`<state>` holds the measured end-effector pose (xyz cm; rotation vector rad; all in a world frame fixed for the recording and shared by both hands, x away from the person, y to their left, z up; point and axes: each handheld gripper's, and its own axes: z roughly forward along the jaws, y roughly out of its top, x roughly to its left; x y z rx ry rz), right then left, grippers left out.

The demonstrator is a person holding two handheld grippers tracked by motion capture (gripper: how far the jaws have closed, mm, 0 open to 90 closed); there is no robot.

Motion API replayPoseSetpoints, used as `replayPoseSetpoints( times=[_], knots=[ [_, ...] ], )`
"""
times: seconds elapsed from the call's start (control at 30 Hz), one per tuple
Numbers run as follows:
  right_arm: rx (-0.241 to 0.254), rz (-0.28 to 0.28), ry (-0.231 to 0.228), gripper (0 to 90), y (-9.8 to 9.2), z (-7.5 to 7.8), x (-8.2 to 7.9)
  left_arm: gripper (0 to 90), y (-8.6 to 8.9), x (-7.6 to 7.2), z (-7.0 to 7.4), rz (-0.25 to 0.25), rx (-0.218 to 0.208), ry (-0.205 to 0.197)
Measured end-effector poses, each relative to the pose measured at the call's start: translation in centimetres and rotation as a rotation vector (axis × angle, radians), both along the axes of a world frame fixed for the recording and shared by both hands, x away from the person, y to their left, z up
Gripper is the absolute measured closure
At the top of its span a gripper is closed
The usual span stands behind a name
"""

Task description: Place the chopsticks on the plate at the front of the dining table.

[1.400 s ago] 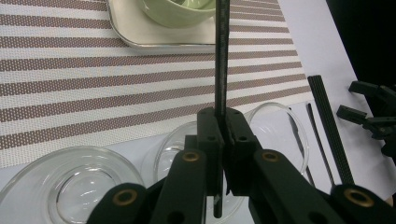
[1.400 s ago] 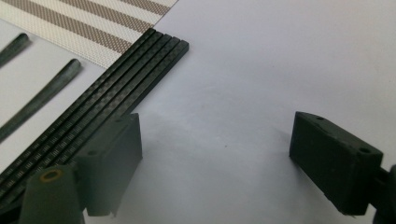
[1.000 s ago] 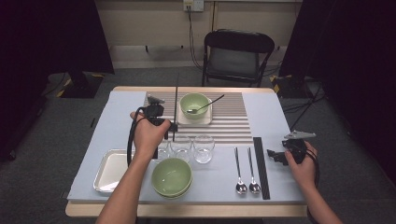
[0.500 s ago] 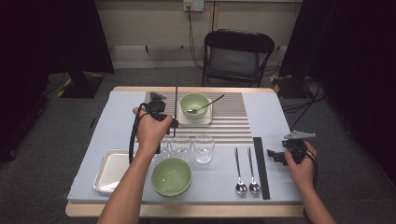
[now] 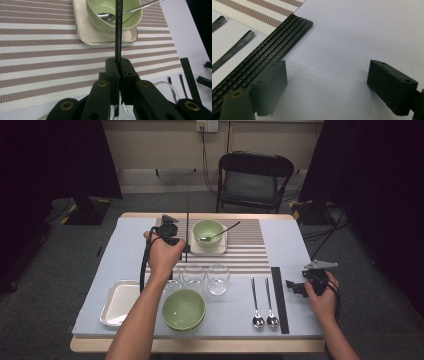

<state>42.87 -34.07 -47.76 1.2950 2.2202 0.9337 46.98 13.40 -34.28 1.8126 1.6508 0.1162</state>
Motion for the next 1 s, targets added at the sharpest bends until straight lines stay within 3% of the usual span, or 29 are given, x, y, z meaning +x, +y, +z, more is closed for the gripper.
replayPoseSetpoints(
  times=[1.0],
  knots=[
    [0.001, 0.0, 0.001, 15.2, 0.0, 0.0, 0.0, 87.0, -0.1, 2.3, -1.3, 0.041, 0.028, 0.012]
  ],
)
